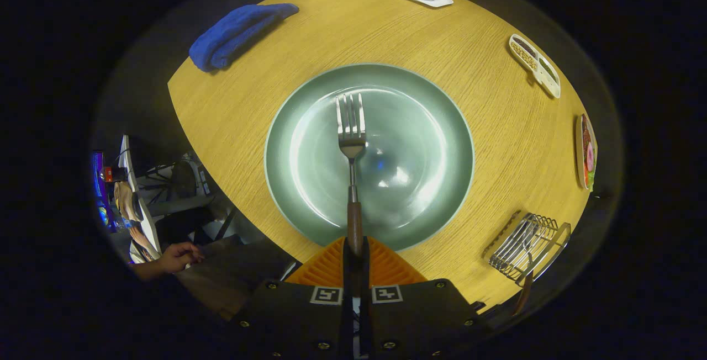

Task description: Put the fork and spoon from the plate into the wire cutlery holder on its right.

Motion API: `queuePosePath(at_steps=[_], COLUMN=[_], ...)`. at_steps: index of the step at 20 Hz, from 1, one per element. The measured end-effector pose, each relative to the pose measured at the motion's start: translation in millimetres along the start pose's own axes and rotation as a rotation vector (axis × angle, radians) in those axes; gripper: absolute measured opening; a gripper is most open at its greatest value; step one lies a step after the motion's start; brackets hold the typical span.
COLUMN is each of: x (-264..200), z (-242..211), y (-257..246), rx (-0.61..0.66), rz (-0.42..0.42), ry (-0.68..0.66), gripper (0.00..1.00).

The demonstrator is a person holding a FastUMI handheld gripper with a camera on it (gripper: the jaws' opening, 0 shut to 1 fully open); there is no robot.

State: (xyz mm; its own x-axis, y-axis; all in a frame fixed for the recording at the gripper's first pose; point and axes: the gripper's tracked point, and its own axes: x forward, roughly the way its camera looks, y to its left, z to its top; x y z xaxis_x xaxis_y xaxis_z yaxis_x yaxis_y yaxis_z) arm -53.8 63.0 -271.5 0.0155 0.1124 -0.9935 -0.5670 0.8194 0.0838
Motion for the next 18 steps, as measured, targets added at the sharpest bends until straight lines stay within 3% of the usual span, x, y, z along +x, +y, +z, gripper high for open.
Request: queuePosePath(at_steps=[10, 18], x=[-58, -129], z=[-59, -115], y=[-59, -123], rx=[-0.012, -0.001], rz=[-0.023, -0.042], ry=[0.060, 0.094], gripper=[0.05, 0.05])
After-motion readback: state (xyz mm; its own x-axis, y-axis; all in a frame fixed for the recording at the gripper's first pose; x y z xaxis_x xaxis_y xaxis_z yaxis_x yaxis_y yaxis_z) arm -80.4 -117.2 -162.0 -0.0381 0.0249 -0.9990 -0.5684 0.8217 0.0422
